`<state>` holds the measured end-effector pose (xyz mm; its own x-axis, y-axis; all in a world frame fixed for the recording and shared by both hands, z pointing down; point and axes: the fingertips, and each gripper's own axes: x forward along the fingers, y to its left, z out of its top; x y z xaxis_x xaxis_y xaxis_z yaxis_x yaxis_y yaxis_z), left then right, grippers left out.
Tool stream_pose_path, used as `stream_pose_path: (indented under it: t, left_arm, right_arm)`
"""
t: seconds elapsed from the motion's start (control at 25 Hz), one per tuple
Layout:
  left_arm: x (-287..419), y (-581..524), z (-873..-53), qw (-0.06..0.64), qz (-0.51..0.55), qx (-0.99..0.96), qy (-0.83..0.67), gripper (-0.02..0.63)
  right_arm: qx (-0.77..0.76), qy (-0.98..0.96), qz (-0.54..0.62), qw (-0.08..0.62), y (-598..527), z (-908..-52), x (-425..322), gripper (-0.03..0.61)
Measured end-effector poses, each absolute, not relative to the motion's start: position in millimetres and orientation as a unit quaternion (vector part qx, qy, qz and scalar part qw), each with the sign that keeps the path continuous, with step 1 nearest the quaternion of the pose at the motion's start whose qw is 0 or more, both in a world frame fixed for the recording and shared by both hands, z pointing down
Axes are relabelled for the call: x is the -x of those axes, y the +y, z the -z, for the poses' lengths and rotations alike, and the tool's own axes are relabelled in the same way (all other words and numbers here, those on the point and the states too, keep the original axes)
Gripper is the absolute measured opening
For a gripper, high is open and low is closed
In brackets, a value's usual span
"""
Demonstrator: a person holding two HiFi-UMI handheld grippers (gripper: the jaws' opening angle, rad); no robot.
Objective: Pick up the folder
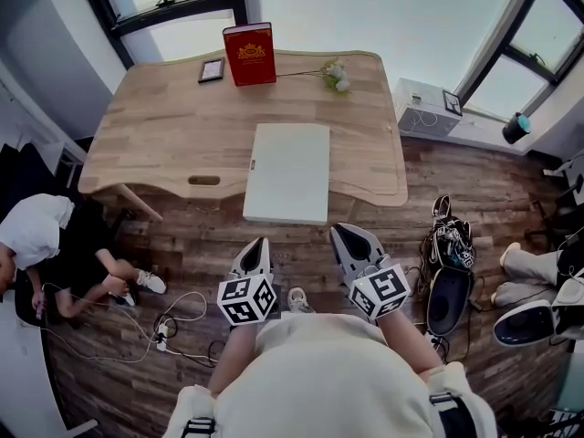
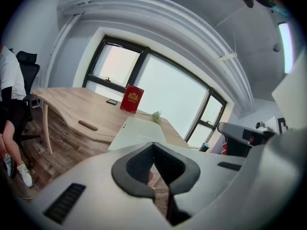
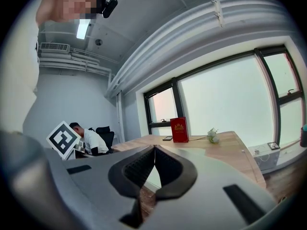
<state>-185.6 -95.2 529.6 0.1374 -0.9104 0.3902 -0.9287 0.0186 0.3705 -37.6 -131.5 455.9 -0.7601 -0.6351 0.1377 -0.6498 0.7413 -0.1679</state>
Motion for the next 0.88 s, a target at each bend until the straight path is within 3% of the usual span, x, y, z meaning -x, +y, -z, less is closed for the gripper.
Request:
stream_pose_path:
  t: [0.88]
  left_arm:
    - [191, -147, -559, 0.323, -0.008, -0.729, -0.604, 0.02]
  right_arm:
    - [-0.396, -0.911, -0.109, 0.041, -175, -473, 52, 0.02]
